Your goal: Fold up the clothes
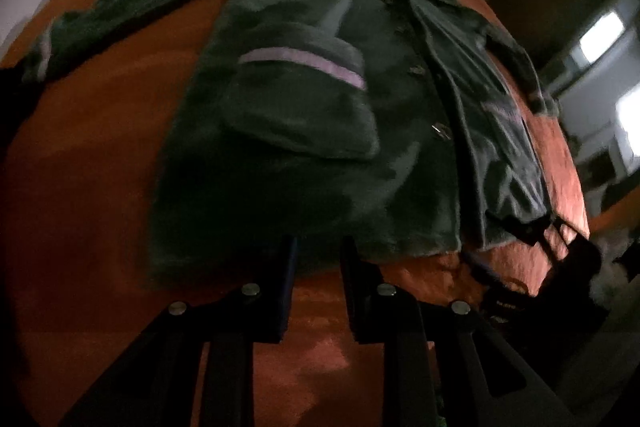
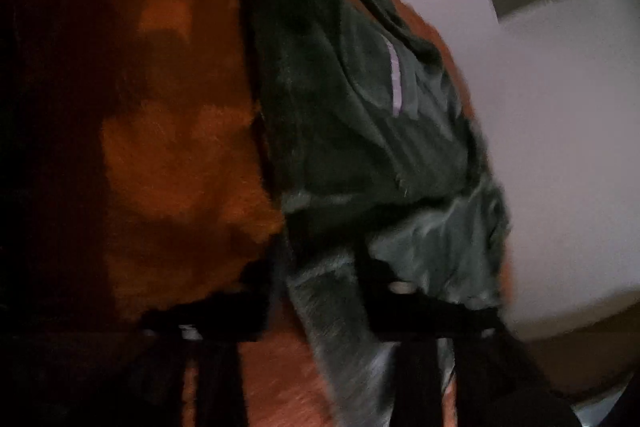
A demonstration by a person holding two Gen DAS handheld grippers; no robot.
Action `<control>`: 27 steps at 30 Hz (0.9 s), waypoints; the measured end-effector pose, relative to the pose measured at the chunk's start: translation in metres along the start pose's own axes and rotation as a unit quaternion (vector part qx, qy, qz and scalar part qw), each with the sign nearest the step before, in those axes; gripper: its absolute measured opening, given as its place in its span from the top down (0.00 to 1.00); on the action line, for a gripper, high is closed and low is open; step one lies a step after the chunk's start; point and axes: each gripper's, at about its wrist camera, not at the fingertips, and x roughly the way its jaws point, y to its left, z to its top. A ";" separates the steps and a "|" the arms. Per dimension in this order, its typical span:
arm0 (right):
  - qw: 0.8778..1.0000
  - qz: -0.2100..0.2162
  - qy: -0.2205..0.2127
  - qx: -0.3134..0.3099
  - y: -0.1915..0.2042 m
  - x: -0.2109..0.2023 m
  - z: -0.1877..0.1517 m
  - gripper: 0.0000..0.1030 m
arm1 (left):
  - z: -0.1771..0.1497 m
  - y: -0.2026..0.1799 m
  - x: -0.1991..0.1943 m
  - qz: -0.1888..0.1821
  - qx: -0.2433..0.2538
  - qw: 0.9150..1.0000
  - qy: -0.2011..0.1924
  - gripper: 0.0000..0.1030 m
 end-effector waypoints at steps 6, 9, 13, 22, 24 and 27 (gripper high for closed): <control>0.999 -0.025 -0.028 -0.031 0.011 0.008 0.019 0.61 | -0.001 0.029 -0.014 0.030 -0.045 0.998 -0.020 0.75; 0.998 -0.026 -0.025 -0.043 0.014 0.016 0.021 0.69 | -0.004 0.049 -0.021 0.057 -0.078 0.995 -0.034 0.74; 0.999 -0.008 -0.029 -0.028 0.004 0.007 0.017 0.93 | -0.010 0.076 -0.038 0.070 -0.130 0.987 -0.057 0.72; 0.999 0.005 -0.015 -0.031 0.004 -0.003 -0.005 0.93 | -0.002 0.081 -0.020 0.073 -0.137 0.987 -0.043 0.66; 1.000 0.004 -0.008 -0.030 0.008 0.001 -0.006 0.93 | 0.000 0.078 -0.009 0.064 -0.124 0.990 -0.029 0.65; 0.999 0.017 0.001 -0.032 0.015 0.001 -0.007 0.82 | -0.004 0.074 0.012 0.067 -0.098 0.993 0.007 0.64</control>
